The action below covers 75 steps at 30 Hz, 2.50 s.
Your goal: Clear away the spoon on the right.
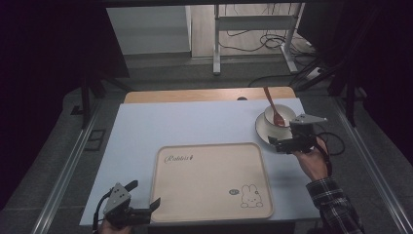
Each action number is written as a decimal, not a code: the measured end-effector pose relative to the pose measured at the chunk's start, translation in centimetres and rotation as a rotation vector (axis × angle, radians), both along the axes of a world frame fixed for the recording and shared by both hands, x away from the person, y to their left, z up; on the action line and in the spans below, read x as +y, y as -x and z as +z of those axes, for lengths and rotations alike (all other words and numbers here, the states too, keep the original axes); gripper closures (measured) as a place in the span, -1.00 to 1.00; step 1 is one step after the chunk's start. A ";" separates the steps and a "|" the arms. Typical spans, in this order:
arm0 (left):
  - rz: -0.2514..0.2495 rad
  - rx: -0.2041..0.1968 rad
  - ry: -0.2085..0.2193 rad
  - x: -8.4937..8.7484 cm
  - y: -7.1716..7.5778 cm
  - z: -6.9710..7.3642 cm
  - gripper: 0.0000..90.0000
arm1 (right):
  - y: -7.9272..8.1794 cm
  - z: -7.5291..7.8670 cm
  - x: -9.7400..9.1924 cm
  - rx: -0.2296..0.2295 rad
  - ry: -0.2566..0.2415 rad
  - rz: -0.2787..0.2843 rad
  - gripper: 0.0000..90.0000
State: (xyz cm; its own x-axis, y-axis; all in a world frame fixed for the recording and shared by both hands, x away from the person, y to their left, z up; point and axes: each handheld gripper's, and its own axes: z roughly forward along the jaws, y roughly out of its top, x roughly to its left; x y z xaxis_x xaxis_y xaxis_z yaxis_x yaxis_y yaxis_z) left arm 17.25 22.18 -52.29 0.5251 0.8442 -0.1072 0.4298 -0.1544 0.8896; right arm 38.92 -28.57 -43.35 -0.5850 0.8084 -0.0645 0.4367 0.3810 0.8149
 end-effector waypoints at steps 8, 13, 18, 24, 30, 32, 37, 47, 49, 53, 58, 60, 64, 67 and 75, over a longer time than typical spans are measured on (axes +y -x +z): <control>0.020 0.004 0.007 0.3 0.0 0.0 -1.00 | -2.3 0.4 0.3 -0.002 0.006 -0.025 -1.00; 0.032 0.009 0.005 0.4 0.0 0.0 -1.00 | -3.7 0.3 0.3 0.002 0.005 -0.043 -1.00; 0.053 0.012 0.002 0.6 0.0 0.0 -1.00 | -5.0 0.2 0.2 0.018 -0.001 -0.058 -1.00; 0.079 0.016 -0.001 0.9 0.0 0.0 -1.00 | -6.3 0.1 0.3 0.044 -0.021 -0.071 -1.00; 0.091 0.016 -0.012 0.8 0.0 0.1 -1.00 | -7.8 -0.1 0.6 0.063 -0.019 -0.077 -0.97; 0.093 0.016 -0.016 0.8 0.0 0.1 -1.00 | -8.4 -0.2 0.8 0.069 -0.021 -0.088 -0.97; 0.091 0.016 -0.019 0.8 0.0 0.1 -1.00 | -9.8 -0.3 1.2 0.080 -0.015 -0.122 -1.00; 0.086 0.016 -0.017 0.8 0.0 0.0 -0.99 | -12.4 -0.5 1.5 0.089 0.022 -0.170 -0.91; 0.085 0.016 -0.017 0.8 0.0 0.0 -0.99 | -12.8 -0.5 1.4 0.087 0.014 -0.188 -0.80; 0.083 0.016 -0.015 0.8 0.0 0.0 -0.99 | -13.6 -0.7 1.2 0.086 0.020 -0.206 -0.50; 0.081 0.016 -0.012 0.8 0.0 0.0 -0.99 | -14.5 -1.0 1.2 0.092 0.033 -0.216 -0.17; 0.080 0.016 -0.013 0.8 0.0 0.0 -0.99 | -14.8 -1.1 1.4 0.096 0.035 -0.225 -0.08; 0.078 0.015 -0.015 0.8 0.0 0.0 -0.99 | -15.6 -1.4 1.8 0.103 0.043 -0.238 0.08; 0.076 0.015 -0.016 0.8 0.0 0.0 -0.99 | -16.1 -1.8 2.2 0.108 0.064 -0.240 0.22; 0.076 0.016 -0.016 0.8 0.0 0.0 -0.99 | -16.4 -1.8 2.5 0.102 0.106 -0.251 0.75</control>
State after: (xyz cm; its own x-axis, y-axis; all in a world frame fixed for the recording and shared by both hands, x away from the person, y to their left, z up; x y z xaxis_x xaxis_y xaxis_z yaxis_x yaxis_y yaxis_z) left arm 17.22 23.00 -52.26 0.4581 0.8831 -0.1014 0.4550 -0.1350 0.8802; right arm 55.31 -26.06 -45.15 -0.3756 0.9205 -0.1076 0.6057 0.3317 0.7233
